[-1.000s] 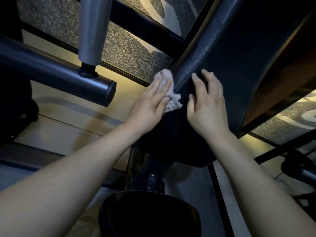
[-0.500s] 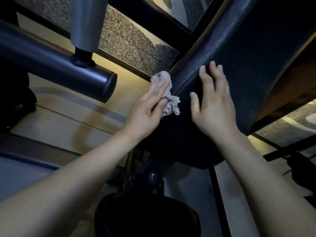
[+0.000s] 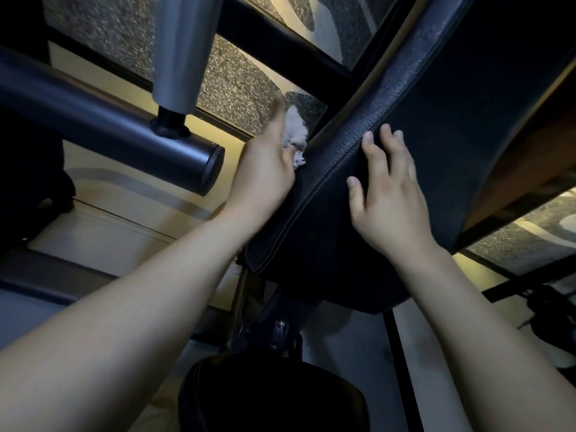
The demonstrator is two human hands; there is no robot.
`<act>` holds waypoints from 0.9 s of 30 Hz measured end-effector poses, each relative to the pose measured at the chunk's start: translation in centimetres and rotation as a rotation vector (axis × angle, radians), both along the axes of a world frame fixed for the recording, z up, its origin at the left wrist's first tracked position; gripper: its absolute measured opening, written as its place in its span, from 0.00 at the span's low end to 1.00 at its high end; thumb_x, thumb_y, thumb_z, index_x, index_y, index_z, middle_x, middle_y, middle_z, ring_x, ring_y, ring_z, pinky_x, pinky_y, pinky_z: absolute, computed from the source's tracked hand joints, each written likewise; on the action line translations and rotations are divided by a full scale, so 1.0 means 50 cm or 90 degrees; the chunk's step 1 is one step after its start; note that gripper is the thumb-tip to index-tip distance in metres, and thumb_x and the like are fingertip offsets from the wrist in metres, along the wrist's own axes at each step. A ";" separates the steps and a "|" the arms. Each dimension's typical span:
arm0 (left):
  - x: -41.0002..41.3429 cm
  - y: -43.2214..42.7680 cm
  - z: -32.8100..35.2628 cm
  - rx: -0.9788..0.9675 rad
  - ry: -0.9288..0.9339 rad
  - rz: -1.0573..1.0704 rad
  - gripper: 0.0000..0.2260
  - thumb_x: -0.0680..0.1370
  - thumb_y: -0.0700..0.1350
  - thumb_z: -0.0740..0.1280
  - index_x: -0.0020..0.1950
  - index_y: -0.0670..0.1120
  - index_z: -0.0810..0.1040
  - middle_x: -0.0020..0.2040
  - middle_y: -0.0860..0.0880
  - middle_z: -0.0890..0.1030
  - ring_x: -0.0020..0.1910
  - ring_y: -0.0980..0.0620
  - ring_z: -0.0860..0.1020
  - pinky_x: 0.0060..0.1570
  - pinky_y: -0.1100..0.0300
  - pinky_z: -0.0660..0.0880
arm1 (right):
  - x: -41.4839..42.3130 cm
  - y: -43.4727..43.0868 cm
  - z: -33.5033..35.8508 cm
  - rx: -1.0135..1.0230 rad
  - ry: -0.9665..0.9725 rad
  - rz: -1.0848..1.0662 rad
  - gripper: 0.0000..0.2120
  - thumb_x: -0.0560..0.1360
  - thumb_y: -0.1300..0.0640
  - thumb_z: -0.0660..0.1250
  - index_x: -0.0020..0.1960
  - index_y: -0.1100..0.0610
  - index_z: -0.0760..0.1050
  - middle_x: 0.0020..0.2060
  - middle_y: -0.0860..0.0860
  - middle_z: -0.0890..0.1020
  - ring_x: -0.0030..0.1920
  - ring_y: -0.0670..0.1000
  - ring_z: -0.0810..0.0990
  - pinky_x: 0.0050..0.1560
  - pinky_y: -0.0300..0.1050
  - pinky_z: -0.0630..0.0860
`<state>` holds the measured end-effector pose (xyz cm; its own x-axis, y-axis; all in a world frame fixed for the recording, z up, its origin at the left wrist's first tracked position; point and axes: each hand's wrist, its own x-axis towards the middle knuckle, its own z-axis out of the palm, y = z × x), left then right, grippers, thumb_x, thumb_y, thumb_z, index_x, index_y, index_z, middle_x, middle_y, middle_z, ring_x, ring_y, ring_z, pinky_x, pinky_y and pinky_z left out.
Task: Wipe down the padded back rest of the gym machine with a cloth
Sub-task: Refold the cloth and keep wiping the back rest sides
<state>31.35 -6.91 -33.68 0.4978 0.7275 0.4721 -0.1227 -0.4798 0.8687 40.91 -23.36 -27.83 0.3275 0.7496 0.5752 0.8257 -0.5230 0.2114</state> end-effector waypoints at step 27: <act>0.089 0.029 0.072 0.022 -0.115 -0.283 0.19 0.85 0.38 0.59 0.76 0.45 0.71 0.76 0.51 0.70 0.76 0.59 0.66 0.73 0.69 0.60 | -0.005 0.008 -0.001 -0.074 -0.007 -0.053 0.31 0.84 0.53 0.56 0.82 0.61 0.49 0.81 0.60 0.48 0.81 0.60 0.43 0.80 0.52 0.45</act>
